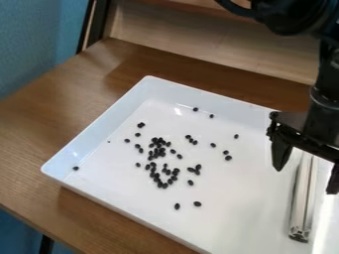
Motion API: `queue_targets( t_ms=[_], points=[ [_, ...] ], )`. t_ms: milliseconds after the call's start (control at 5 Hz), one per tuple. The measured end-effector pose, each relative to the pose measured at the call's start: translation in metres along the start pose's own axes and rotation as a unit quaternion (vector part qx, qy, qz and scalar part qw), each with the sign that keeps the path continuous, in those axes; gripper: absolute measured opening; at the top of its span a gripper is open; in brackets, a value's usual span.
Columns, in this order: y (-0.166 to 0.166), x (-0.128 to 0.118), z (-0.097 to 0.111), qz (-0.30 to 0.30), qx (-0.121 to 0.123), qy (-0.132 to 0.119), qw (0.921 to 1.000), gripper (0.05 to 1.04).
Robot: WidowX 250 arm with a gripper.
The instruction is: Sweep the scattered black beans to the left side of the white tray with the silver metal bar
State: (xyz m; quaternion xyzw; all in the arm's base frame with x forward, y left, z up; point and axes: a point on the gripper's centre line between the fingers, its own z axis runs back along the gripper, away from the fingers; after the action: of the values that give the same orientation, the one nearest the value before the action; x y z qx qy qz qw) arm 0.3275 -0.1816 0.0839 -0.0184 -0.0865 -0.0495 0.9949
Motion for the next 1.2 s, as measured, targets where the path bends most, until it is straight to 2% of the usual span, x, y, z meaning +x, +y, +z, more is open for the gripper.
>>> queue_targets(
  t_ms=[200, 600, 800, 1000, 1200],
  points=[
    [0.001, -0.006, -0.014, -0.001, 0.008, 0.019, 0.9998, 0.999],
    [0.002, -0.005, -0.015, -0.002, 0.010, 0.014, 0.9998, 0.999],
    [0.002, -0.008, -0.025, -0.002, 0.012, 0.025, 0.9996, 0.999],
    [-0.002, -0.007, -0.027, -0.005, 0.000, 0.026, 0.9997, 0.949],
    [-0.008, -0.007, -0.029, -0.006, -0.017, 0.026, 0.9995, 0.683]
  ],
)
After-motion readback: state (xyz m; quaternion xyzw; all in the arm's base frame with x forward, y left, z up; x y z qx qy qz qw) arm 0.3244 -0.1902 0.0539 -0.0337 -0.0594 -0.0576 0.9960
